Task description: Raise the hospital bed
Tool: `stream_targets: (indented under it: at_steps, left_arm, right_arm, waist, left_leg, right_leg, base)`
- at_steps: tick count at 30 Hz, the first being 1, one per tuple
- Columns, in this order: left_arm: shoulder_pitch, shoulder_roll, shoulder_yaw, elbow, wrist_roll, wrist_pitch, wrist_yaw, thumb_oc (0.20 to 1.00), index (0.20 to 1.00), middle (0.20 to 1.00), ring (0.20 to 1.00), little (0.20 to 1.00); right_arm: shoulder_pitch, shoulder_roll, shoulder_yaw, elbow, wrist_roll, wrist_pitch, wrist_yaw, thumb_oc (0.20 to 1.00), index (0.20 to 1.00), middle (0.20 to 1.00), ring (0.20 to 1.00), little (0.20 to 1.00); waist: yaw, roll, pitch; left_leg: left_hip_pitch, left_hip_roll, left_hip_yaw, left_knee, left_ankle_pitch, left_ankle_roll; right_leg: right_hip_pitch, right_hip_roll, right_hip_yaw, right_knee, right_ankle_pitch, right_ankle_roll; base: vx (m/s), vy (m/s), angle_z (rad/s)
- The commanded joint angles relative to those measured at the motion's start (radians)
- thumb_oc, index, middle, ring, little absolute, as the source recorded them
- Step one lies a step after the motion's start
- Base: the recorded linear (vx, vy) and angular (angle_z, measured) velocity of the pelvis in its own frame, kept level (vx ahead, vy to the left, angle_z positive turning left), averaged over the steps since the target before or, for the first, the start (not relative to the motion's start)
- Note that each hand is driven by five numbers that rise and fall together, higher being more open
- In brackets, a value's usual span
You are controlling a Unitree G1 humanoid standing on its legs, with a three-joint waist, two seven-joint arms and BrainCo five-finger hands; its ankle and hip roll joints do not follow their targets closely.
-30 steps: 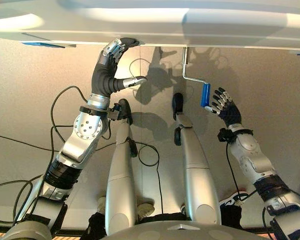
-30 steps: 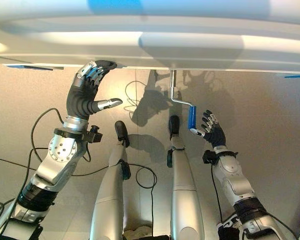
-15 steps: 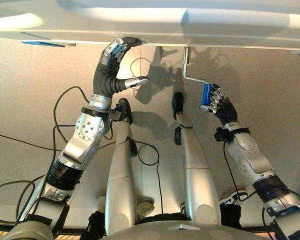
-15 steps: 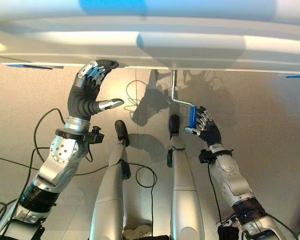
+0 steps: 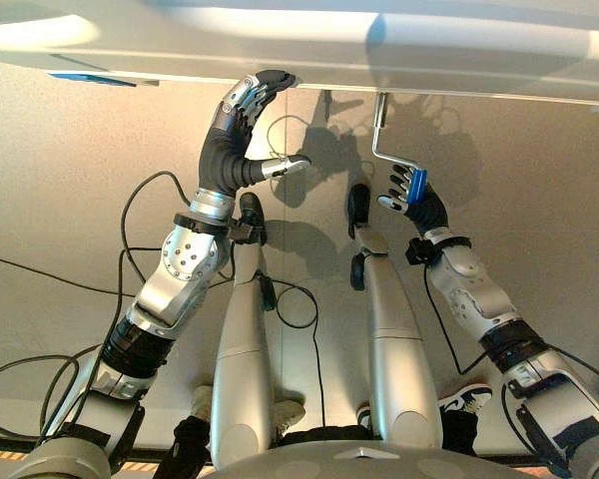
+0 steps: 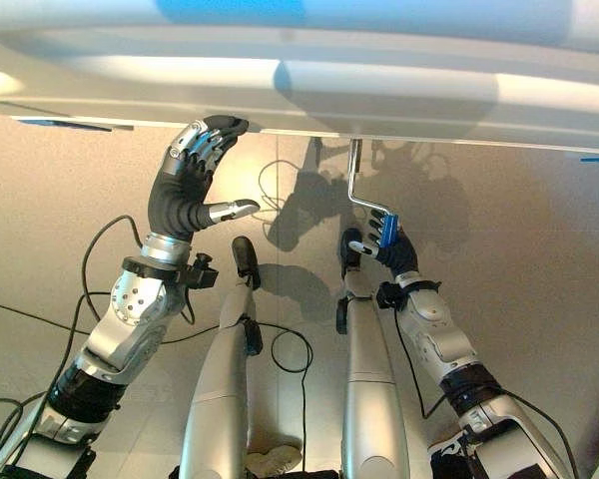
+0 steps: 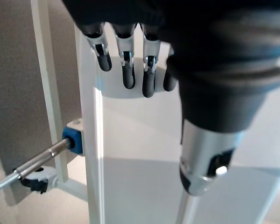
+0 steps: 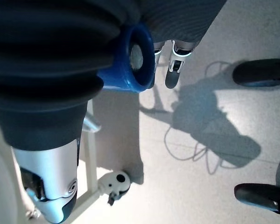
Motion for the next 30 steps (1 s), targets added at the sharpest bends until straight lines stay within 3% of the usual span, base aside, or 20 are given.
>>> stream_targets:
  at_steps: [1, 16, 25, 30]
  left_arm:
    - [-0.035, 0.010, -0.003, -0.083, -0.018, -0.043, 0.002, 1.000, 1.000, 1.000, 1.000, 1.000]
    - [-0.060, -0.030, -0.023, -0.068, -0.006, -0.028, 0.018, 1.000, 1.000, 1.000, 1.000, 1.000]
    - [-0.070, 0.016, -0.036, -0.065, -0.020, -0.035, -0.008, 1.000, 1.000, 1.000, 1.000, 1.000]
    - [-0.090, 0.019, -0.074, -0.058, -0.033, -0.035, -0.020, 1.000, 1.000, 1.000, 1.000, 1.000]
  right_arm:
    - [-0.069, 0.070, 0.059, 0.038, 0.018, 0.012, -0.001, 1.000, 1.000, 1.000, 1.000, 1.000]
    - [-0.190, 0.099, 0.090, 0.174, 0.034, 0.038, -0.001, 1.000, 1.000, 1.000, 1.000, 1.000]
    - [-0.232, -0.018, 0.150, 0.109, 0.134, 0.045, 0.080, 1.000, 1.000, 1.000, 1.000, 1.000]
    - [-0.333, -0.050, 0.218, 0.193, 0.137, 0.076, 0.114, 1.000, 1.000, 1.000, 1.000, 1.000]
  waist:
    - [0.039, -0.044, -0.015]
    - [0.050, -0.041, -0.015]
    - [0.052, -0.065, -0.015]
    - [0.074, -0.063, -0.015]
  left_leg:
    - [-0.015, -0.050, 0.002, 0.115, -0.106, 0.042]
    - [-0.021, -0.049, 0.000, 0.110, -0.108, 0.045]
    - [-0.019, -0.045, -0.008, 0.109, -0.105, 0.040]
    - [-0.025, -0.048, -0.021, 0.110, -0.100, 0.038]
  right_leg:
    - [0.066, 0.015, -0.025, -0.204, 0.129, 0.068]
    - [0.059, 0.018, -0.026, -0.204, 0.126, 0.067]
    - [0.058, 0.019, -0.036, -0.197, 0.123, 0.067]
    - [0.060, 0.017, -0.050, -0.196, 0.122, 0.067]
  base:
    - [0.00, 0.000, 0.00]
    - [0.00, 0.000, 0.00]
    - [0.00, -0.042, 0.02]
    - [0.00, 0.001, 0.01]
